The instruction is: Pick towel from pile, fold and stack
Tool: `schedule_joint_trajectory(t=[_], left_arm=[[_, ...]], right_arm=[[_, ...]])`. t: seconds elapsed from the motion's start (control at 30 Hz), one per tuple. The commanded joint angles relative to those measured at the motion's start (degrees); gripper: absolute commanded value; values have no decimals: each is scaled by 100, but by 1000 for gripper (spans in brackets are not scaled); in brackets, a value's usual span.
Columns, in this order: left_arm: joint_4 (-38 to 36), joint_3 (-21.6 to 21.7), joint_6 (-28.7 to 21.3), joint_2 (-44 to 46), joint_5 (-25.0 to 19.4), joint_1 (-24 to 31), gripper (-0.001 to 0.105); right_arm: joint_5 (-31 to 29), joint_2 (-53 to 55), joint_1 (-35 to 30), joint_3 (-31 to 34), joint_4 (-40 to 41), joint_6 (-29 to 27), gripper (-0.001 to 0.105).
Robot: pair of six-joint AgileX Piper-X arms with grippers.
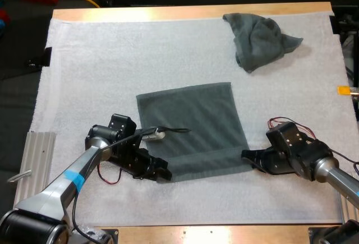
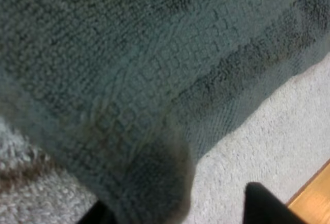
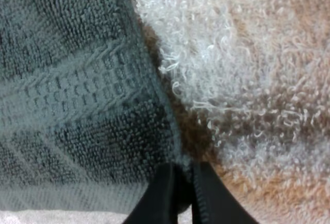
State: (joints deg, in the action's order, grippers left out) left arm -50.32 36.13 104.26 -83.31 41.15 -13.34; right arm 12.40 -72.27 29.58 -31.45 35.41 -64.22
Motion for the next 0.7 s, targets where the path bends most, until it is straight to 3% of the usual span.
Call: schedule_joint_trajectory(t=[0.0, 0.13, 0.3, 0.4, 0.67], left_arm=[[21, -1, -42, -15, -84, -17, 43], [-132, -1, -42, -15, -442, -17, 36], [-244, -1, -116, -15, -848, -17, 10], [-286, -1, -213, -15, -923, -17, 2], [-294, -1, -372, -15, -950, -17, 0]], right_arm=[[-25, 44, 12, -2, 84, -69, 1], [-25, 44, 12, -2, 84, -69, 1], [4, 44, 12, -2, 84, -69, 1], [46, 44, 12, -2, 84, -69, 1], [61, 44, 12, -2, 84, -69, 1]])
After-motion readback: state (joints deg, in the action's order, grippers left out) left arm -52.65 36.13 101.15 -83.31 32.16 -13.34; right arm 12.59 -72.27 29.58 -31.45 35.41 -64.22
